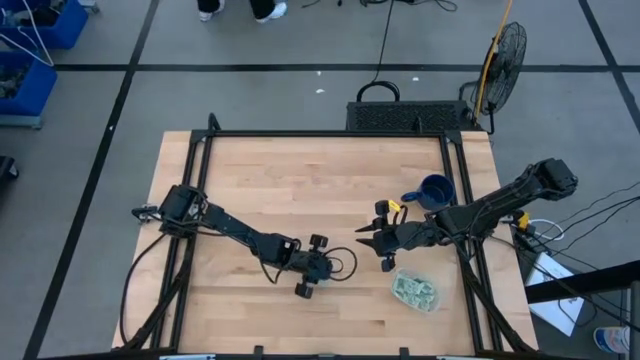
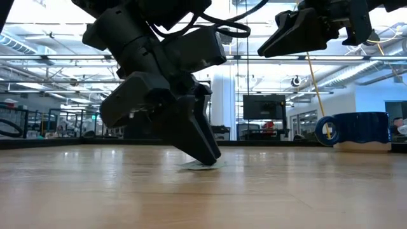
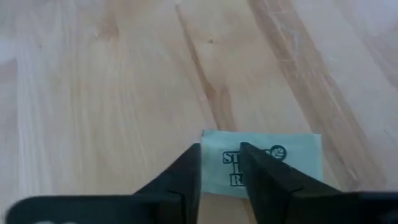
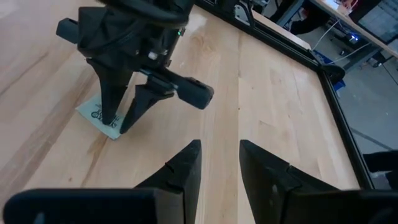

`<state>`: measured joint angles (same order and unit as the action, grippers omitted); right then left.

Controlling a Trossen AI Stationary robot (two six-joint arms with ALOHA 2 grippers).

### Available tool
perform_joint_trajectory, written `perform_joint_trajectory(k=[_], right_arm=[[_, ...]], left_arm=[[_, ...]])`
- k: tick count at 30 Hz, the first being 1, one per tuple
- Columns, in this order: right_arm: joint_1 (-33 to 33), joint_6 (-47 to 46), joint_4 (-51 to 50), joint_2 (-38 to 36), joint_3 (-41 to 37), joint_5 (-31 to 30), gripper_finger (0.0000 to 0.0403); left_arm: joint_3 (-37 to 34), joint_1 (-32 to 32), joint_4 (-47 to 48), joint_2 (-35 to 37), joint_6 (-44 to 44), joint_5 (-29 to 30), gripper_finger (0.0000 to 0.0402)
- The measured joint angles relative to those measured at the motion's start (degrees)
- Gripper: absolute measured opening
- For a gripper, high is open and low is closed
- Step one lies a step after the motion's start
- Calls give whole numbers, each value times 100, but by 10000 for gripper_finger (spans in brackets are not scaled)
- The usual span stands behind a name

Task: Pick and place Stevia / Truvia into bins
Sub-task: Put the stevia packet into the transparent container

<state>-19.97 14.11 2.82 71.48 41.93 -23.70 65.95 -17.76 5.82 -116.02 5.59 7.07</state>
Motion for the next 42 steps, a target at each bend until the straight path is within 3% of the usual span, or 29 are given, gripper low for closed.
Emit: perform_joint_trajectory(k=[6, 9, 13, 17, 23, 31, 37, 42], right_arm=[[39, 10, 16, 0, 0, 4, 105], [78, -794, 62, 0, -28, 12, 105], [81, -1639, 864, 2, -606, 378, 107], [122, -2182, 2819, 101, -1612, 897, 120], [413, -3231, 5125, 781, -2500, 872, 149], [920, -4468, 5487, 2224, -1685, 577, 169], [1153, -5385, 5492, 2659, -1354, 443, 169], [1304, -5686, 5797, 2846, -1324, 676, 169]], left_arm=[[-7, 0, -70, 14, 201, 97, 35], [-10, 10, -79, 22, 226, 404, 8], [-28, 15, 10, 106, 413, 886, 16], [-56, 46, 84, 405, 706, 1566, 9], [-33, 264, -259, 924, 952, 1810, 13], [-28, 604, -639, 1061, 1889, 1891, 7], [-26, 774, -605, 1066, 1989, 1915, 15], [-26, 778, -576, 1068, 2145, 1984, 24]])
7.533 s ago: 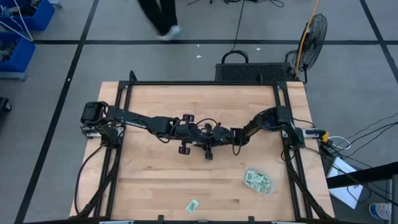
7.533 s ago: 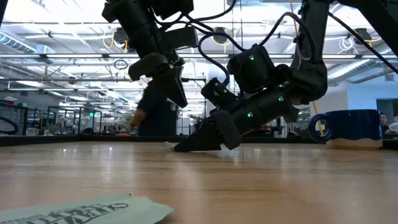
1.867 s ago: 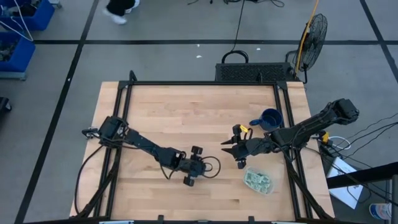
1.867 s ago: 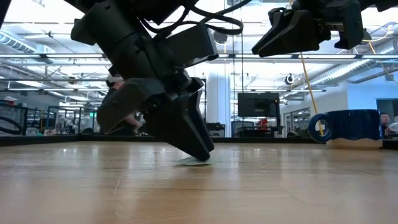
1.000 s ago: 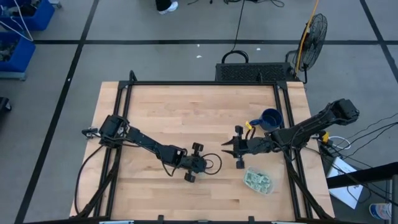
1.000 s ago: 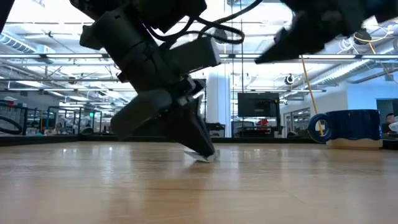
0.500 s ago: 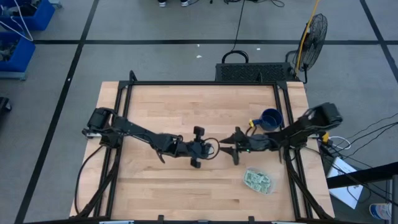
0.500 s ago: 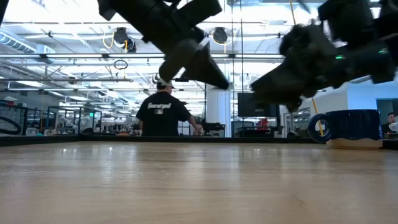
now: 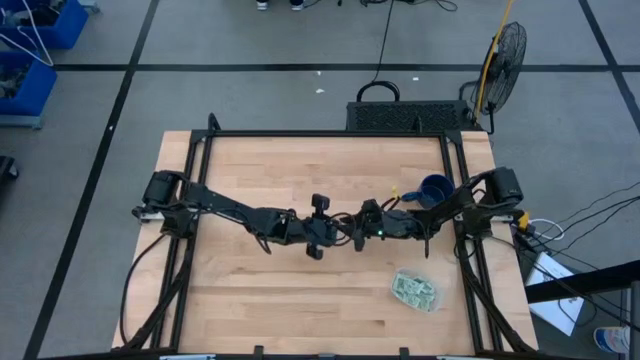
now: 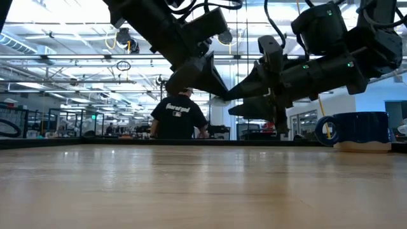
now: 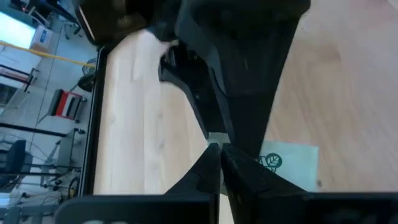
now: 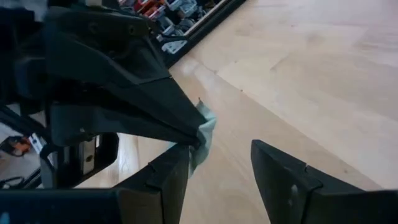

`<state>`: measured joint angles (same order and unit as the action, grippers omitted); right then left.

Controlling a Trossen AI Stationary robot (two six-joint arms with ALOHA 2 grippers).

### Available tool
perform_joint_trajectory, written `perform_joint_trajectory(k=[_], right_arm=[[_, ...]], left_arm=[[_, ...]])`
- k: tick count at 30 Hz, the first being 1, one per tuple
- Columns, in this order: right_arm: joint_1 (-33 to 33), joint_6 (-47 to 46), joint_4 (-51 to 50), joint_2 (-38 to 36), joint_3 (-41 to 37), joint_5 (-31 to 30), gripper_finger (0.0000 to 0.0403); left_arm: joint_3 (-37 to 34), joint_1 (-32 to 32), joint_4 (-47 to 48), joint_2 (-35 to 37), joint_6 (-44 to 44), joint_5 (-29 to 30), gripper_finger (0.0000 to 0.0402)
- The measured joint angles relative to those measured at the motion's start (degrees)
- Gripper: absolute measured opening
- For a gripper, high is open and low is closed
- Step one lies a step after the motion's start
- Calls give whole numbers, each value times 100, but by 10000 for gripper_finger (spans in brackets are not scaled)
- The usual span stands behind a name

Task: Pick and place Stevia / Truvia into bins
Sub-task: Put the stevia packet into the transparent container

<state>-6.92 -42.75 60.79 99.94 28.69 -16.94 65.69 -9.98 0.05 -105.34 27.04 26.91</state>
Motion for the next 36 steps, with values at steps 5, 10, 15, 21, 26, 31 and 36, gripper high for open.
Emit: perform_joint_trajectory(k=[5, 10, 15, 21, 26, 31, 36], right_arm=[[64, 376, 183, 173, 106, 350, 167], [61, 771, 151, 306, 253, 497, 134], [60, 1094, 130, 295, 287, 522, 58], [57, 1363, -68, 295, 280, 522, 10], [12, 1510, -206, 230, 280, 515, 3], [-212, 2111, -1350, -597, 280, 338, 2], [-795, 2506, -3303, -2063, 277, -585, 1]], left_arm=[[0, -2, -181, 7, 26, 5, 9], [6, -6, -257, 7, 22, -7, 10], [9, -10, -255, 7, 32, -23, 42], [9, -6, -172, 7, 32, -15, 82], [9, -11, -138, 7, 125, 491, 110], [9, -63, -62, 7, 137, 1742, 128], [9, -140, 56, 88, 78, 2247, 129]])
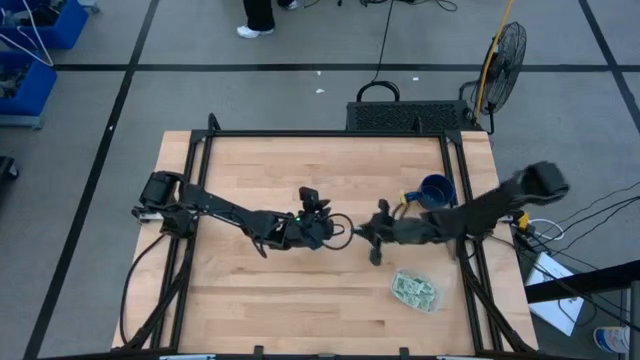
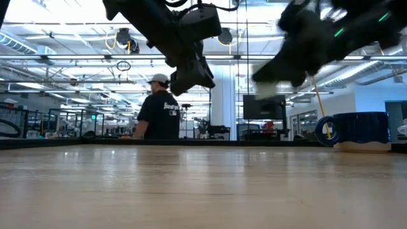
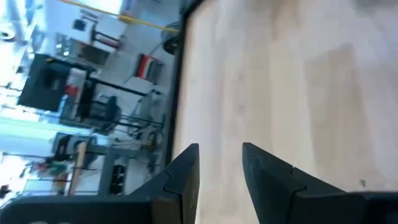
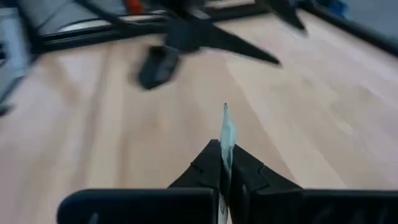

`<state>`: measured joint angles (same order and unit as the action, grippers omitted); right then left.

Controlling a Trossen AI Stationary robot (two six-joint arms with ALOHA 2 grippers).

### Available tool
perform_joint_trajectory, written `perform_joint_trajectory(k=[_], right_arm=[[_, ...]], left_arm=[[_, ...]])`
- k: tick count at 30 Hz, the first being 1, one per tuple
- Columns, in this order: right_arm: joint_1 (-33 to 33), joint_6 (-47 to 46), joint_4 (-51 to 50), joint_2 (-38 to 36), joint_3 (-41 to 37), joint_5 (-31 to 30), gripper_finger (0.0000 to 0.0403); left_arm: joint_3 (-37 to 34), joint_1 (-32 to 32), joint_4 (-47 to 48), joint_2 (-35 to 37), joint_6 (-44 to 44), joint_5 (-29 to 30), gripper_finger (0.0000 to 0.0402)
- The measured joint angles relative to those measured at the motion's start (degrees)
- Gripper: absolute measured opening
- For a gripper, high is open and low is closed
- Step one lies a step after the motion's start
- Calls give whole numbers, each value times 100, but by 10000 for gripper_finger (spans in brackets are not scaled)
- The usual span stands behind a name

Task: Pick and place Stevia / Truvia into bins
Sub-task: Put the stevia packet into the transparent container

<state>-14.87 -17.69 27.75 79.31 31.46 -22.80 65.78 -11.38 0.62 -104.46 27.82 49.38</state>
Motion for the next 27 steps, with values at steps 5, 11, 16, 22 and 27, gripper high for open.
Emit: perform_joint_trajectory(k=[5, 11, 16, 22, 27], right_arm=[[-1125, 286, -957, -1115, 0, -279, 1], [-2398, -420, -1744, -1397, 2, -276, 1], [-3152, -1570, -2353, -1397, 0, -277, 1], [-3713, -3087, -3271, -1394, 0, -251, 0], [-3980, -4418, -4206, -1371, 0, -246, 11]], left_arm=[[3, 62, 379, 151, -318, -546, 129], [-4, 269, 906, 416, -937, -1697, 129], [-1, 405, 1175, 564, -1387, -2098, 129], [0, 488, 1182, 563, -1528, -2111, 129], [0, 561, 1041, 563, -1655, -2128, 129]])
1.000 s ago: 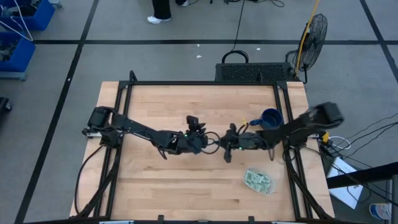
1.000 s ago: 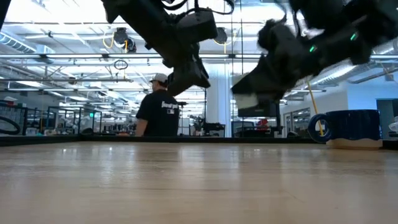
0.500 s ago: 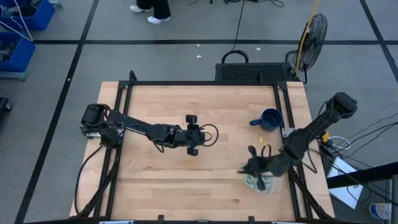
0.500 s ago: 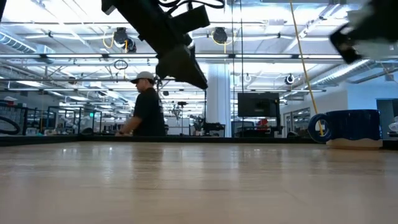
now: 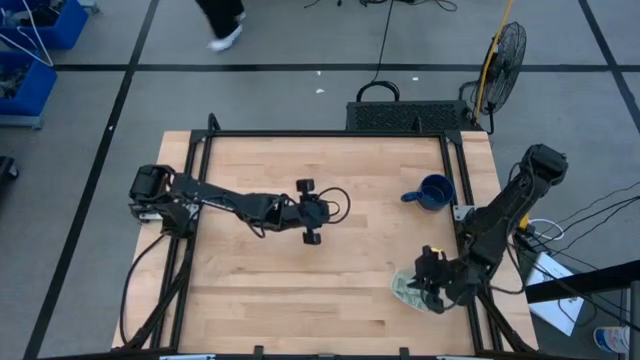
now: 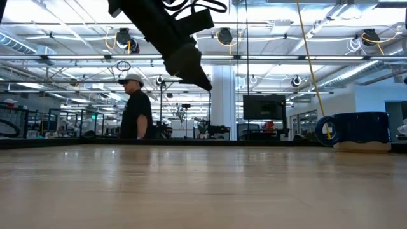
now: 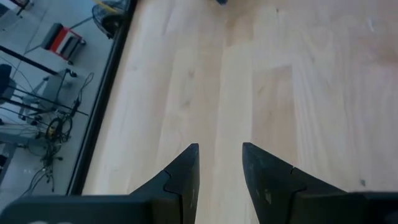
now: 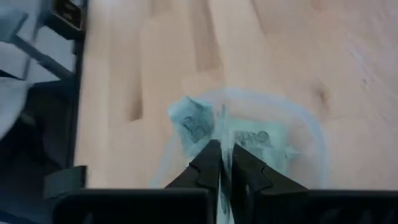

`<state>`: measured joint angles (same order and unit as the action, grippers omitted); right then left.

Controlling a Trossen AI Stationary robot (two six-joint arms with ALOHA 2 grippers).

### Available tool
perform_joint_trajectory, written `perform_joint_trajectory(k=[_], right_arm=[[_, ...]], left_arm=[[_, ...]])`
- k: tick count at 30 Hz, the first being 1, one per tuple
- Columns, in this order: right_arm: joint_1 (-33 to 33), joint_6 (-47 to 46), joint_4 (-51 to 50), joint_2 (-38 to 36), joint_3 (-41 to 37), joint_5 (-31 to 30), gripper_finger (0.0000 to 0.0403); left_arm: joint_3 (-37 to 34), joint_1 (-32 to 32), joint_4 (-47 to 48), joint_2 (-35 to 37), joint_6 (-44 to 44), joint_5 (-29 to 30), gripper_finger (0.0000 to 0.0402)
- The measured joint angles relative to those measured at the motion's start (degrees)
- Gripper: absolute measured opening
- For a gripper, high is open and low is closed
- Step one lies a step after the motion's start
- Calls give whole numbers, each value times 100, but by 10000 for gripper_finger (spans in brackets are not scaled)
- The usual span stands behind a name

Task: Pick and place Stevia / Truvia into bins
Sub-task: Put the stevia packet into the transparent container

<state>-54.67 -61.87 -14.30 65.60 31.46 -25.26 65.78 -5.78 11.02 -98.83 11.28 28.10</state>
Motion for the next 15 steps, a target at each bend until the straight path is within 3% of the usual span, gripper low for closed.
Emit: perform_joint_trajectory(k=[10, 15], right_arm=[[-8, -47, -86, -36, 0, -15, 75], [-5, 476, -76, -469, 0, -22, 93]], left_arm=[[0, 98, -586, -2, 527, -121, 129], [0, 43, -416, 45, 1087, 592, 129]])
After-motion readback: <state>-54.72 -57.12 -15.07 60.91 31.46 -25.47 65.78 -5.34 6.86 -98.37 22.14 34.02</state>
